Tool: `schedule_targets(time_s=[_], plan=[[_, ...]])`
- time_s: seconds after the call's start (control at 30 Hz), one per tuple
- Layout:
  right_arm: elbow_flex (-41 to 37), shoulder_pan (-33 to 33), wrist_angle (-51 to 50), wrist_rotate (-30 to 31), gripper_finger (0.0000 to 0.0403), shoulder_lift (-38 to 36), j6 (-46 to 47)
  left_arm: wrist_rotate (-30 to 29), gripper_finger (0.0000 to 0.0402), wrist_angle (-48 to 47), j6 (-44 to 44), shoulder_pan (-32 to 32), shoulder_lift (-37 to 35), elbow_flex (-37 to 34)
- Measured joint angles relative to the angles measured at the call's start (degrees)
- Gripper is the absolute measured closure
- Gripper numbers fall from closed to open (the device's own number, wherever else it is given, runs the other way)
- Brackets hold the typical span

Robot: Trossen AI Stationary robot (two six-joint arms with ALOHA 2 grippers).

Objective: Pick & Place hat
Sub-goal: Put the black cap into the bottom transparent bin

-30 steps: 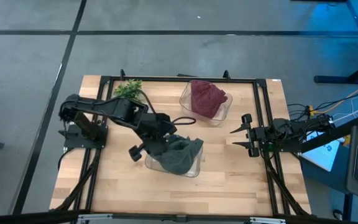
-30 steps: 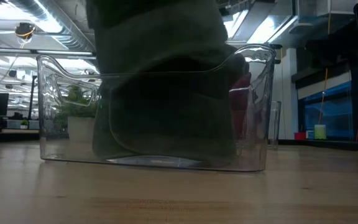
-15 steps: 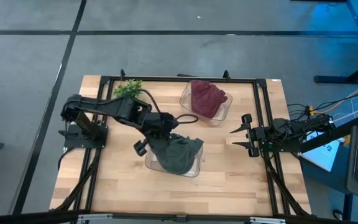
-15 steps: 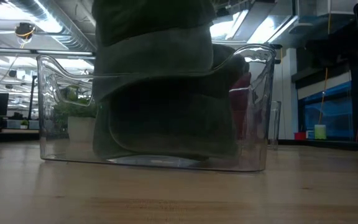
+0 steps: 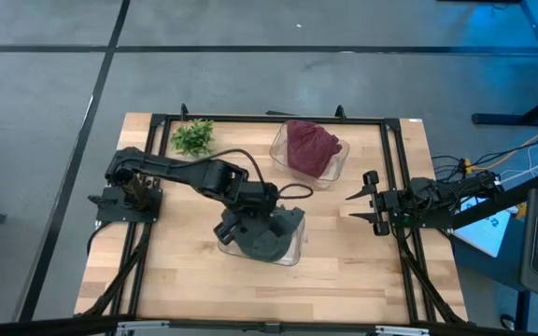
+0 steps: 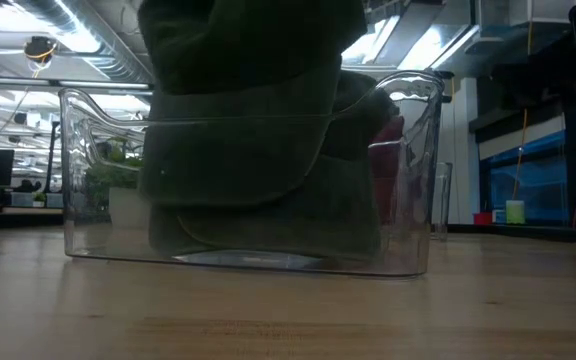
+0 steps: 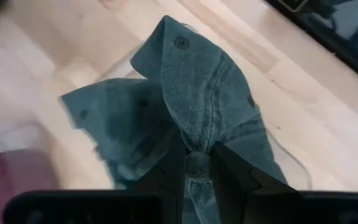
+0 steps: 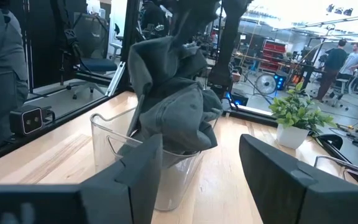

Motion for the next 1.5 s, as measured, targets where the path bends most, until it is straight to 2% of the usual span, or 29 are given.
schedule_targets(time_s=[0.1,0.53,0.7,0.87,1.17,1.5], plan=[[0.0,0.0,0.0,0.0,0.0189,0.0,0.0,1.8,0.0353,-0.8,-0.1,-0.1,0.9,0.0],[0.0,0.0,0.0,0.0,0.0189,0.0,0.0,1.7,0.0351,-0.3,0.9,0.3,3.2,-0.1],[0.0,0.0,0.0,0.0,0.0189,0.0,0.0,1.7,0.033,-0.3,1.5,0.8,3.2,-0.1],[0.0,0.0,0.0,0.0,0.0189,0.0,0.0,1.5,0.0315,3.8,1.7,1.5,3.3,-4.5],[0.0,0.0,0.0,0.0,0.0189,0.0,0.0,-3.3,0.0344,10.0,3.7,4.1,3.2,-9.4],[0.0,0.0,0.0,0.0,0.0189,0.0,0.0,-2.5,0.0307,13.5,3.4,6.9,3.2,-13.5]])
